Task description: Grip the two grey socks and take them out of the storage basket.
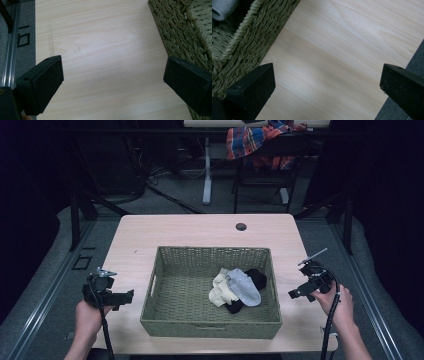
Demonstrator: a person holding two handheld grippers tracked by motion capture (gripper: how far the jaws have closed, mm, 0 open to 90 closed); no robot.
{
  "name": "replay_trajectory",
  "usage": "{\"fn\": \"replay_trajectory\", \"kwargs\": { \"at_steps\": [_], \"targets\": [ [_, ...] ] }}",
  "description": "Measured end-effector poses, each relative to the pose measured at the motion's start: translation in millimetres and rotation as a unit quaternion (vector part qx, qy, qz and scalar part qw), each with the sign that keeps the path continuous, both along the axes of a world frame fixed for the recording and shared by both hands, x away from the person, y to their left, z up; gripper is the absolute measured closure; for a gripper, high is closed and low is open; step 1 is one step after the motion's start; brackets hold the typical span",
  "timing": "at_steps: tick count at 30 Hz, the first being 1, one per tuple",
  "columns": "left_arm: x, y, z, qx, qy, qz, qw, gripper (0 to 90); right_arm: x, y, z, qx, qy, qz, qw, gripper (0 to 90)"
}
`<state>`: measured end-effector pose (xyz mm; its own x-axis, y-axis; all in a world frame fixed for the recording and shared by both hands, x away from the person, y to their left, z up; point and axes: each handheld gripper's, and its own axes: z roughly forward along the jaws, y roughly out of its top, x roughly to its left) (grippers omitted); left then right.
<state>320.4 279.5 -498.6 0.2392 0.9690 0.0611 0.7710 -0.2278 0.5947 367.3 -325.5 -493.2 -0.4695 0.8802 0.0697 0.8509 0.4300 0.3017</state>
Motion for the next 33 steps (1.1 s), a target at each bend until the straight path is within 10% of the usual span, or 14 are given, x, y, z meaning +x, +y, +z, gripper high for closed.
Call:
{"fn": "replay_trajectory", "kwargs": {
  "at_steps": [33],
  "targets": [
    [-0.1,0.0,0.3,-0.005,-0.004,-0.004,1.0000,2.8,3.0,6.4,23.2,0.000,-0.008,0.006,0.9999,0.3]
  ]
}}
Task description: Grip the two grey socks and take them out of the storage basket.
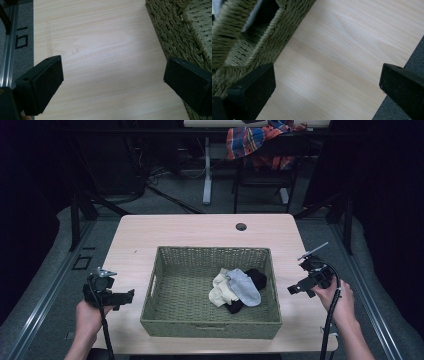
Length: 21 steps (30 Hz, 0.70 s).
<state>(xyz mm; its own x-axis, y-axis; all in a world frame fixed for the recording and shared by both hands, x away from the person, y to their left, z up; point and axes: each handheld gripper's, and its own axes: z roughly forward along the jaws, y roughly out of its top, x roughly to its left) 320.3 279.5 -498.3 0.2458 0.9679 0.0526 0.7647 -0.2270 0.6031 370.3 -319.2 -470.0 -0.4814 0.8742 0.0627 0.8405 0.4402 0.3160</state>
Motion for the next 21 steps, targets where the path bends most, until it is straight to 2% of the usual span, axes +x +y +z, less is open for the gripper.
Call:
{"fn": "replay_trajectory", "kwargs": {
  "at_steps": [2,3,4,8,11,14,15,16,18,19,21],
  "targets": [
    [0.1,-0.3,-0.2,0.000,0.000,0.000,1.0000,2.8,0.5,1.4,3.0,0.008,-0.001,0.000,1.0000,0.4],
    [0.0,-0.4,-0.2,0.000,0.001,0.000,1.0000,2.8,0.5,2.4,3.7,0.008,-0.009,-0.004,0.9999,0.4],
    [0.1,-0.6,-0.3,0.000,0.001,0.000,1.0000,2.8,1.8,1.6,7.3,0.000,-0.002,0.008,1.0000,0.3],
    [0.1,-0.7,-0.5,-0.001,0.002,0.000,1.0000,2.8,1.8,4.2,14.3,0.004,-0.008,0.006,0.9999,0.4],
    [0.1,-1.1,-0.4,0.000,0.004,-0.001,1.0000,2.8,2.2,6.9,27.1,0.018,-0.015,0.008,0.9997,0.4],
    [0.0,-1.1,-0.3,0.001,0.004,-0.001,1.0000,2.8,1.7,9.6,33.5,0.020,-0.022,0.009,0.9995,0.4],
    [0.0,-1.1,-0.5,0.000,0.003,-0.001,1.0000,2.8,2.0,12.0,40.5,0.015,-0.021,0.015,0.9996,0.4],
    [0.0,-1.1,-0.5,0.000,0.003,-0.001,1.0000,2.8,2.2,14.0,42.4,0.022,-0.029,0.013,0.9993,0.4],
    [0.0,-0.9,-0.6,0.000,0.003,-0.001,1.0000,2.8,2.6,14.8,46.0,0.018,-0.027,0.017,0.9993,0.4],
    [0.0,-0.8,-0.8,0.000,0.002,0.001,1.0000,2.8,3.8,18.0,51.4,0.018,-0.037,0.020,0.9990,0.4],
    [0.0,-0.8,-0.8,0.000,0.003,0.000,1.0000,2.8,4.7,21.6,57.4,0.020,-0.039,0.023,0.9987,0.4]
  ]
}}
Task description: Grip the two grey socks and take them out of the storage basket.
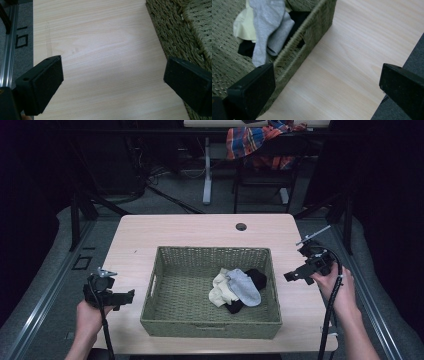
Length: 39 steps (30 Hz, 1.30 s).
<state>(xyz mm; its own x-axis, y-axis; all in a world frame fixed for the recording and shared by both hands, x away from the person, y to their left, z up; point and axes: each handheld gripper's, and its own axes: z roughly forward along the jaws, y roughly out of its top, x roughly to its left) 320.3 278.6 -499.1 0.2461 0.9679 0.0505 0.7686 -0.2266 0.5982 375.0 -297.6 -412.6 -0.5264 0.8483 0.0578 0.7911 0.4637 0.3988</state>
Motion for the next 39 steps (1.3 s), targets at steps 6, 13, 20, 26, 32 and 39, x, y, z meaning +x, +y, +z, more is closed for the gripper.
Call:
{"fn": "replay_trajectory", "kwargs": {
  "at_steps": [6,13,20,26,32,39],
  "targets": [
    [0.4,-0.1,-0.6,0.001,0.000,-0.001,1.0000,2.8,2.6,14.5,13.6,-0.001,-0.010,0.019,0.9998,0.8],
    [0.2,0.3,-0.5,-0.001,0.000,0.000,1.0000,2.7,7.1,39.3,27.8,0.000,-0.017,0.046,0.9988,0.8],
    [0.4,0.4,-0.9,0.000,0.001,0.001,1.0000,2.7,15.1,72.0,31.6,-0.004,-0.009,0.082,0.9966,0.7],
    [0.3,0.1,-1.4,0.000,0.000,0.002,1.0000,2.7,22.8,101.0,26.7,-0.008,0.003,0.105,0.9945,1.0],
    [0.7,1.1,-1.5,0.000,0.003,0.001,1.0000,2.7,31.3,123.8,20.8,-0.005,0.008,0.114,0.9934,2.1],
    [1.0,1.7,-1.9,-0.003,0.001,0.001,1.0000,2.7,36.8,146.1,1.9,-0.018,0.030,0.127,0.9913,8.8]
  ]
}}
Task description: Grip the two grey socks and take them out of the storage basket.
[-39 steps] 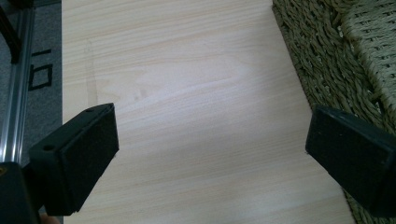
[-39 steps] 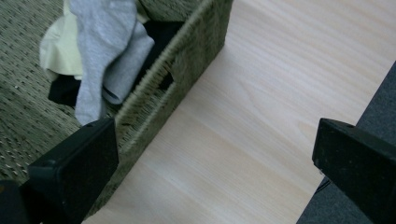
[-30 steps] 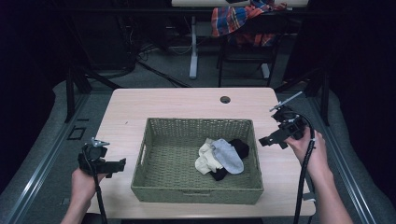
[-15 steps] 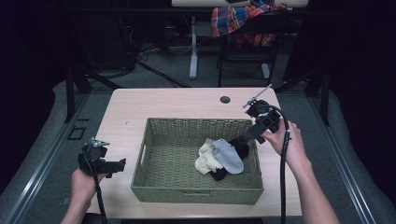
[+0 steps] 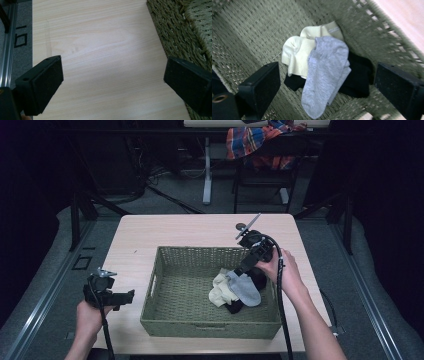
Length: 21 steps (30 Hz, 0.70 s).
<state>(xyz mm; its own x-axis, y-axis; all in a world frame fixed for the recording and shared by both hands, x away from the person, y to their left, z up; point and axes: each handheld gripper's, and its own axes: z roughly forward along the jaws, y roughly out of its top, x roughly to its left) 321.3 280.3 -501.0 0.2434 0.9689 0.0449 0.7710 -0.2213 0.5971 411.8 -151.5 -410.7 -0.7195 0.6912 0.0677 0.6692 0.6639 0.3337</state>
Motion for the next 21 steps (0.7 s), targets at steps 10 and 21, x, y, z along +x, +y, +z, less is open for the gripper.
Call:
{"fn": "replay_trajectory", "kwargs": {
  "at_steps": [10,21],
  "targets": [
    [0.7,-0.2,0.3,-0.001,-0.001,-0.001,1.0000,2.7,1.1,13.0,-32.3,-0.065,0.016,0.016,0.9976,30.2],
    [0.4,-0.1,1.0,-0.003,-0.003,-0.002,1.0000,2.8,0.2,24.9,-59.4,-0.120,0.021,0.018,0.9924,51.7]
  ]
}}
